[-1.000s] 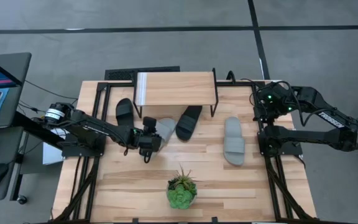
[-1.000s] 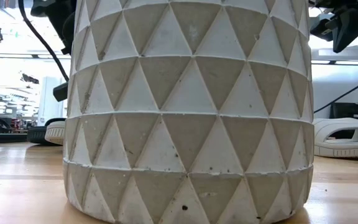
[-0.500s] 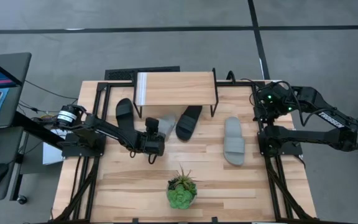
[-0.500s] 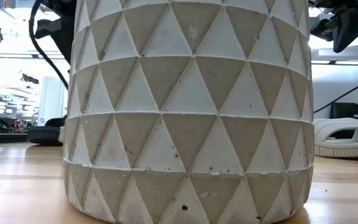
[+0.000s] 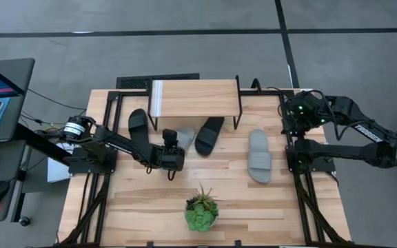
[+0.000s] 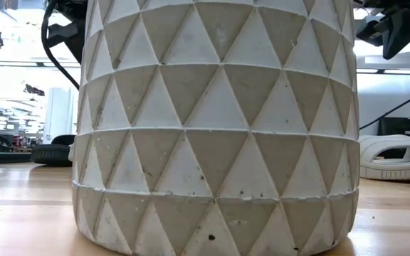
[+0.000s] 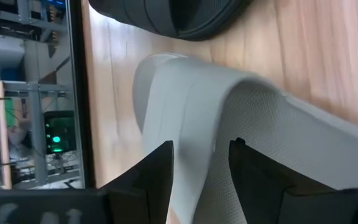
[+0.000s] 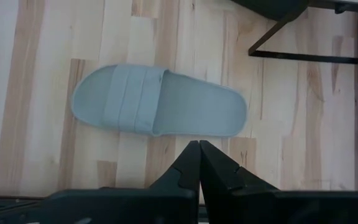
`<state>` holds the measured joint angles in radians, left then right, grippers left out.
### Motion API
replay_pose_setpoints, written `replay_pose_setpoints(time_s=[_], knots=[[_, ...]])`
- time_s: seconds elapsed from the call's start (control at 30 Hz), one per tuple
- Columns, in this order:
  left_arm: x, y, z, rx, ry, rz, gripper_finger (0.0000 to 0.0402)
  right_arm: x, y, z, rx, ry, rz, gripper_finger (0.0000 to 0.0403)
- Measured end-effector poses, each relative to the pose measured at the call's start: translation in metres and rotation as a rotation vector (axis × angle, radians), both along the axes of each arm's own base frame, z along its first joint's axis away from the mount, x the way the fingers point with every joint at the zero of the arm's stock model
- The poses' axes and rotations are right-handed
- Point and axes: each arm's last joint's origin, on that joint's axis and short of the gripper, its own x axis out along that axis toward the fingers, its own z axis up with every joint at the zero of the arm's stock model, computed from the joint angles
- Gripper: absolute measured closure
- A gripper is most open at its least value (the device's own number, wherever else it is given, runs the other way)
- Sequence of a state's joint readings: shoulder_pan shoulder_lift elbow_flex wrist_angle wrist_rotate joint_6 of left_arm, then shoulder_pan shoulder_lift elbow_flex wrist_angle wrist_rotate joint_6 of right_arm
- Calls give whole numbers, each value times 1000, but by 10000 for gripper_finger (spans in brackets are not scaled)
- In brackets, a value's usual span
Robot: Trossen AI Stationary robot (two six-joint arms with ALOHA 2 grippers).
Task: Pick and place slides into the shelf
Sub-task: Put the left gray slide on the shelf
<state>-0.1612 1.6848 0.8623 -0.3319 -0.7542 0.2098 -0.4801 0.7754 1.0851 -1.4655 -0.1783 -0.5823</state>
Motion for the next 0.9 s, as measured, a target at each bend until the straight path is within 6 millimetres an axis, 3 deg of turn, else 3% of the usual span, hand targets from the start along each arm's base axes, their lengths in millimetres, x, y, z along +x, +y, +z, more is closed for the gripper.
replay_pose_setpoints(time_s=[0.13, 0.3, 0.57, 0.9], knots=[[0, 3, 0, -12, -4, 10, 270, -3, 2, 1, -7, -14, 0, 402], [1, 5, 0, -39, -34, 47, 383, -8, 4, 2, -12, -35, -4, 402], [1, 7, 1, -105, -112, 144, 398, -11, 6, 3, -18, -47, -4, 402], [7, -27, 35, -129, -98, 170, 400, -11, 6, 3, -18, -47, -3, 402]])
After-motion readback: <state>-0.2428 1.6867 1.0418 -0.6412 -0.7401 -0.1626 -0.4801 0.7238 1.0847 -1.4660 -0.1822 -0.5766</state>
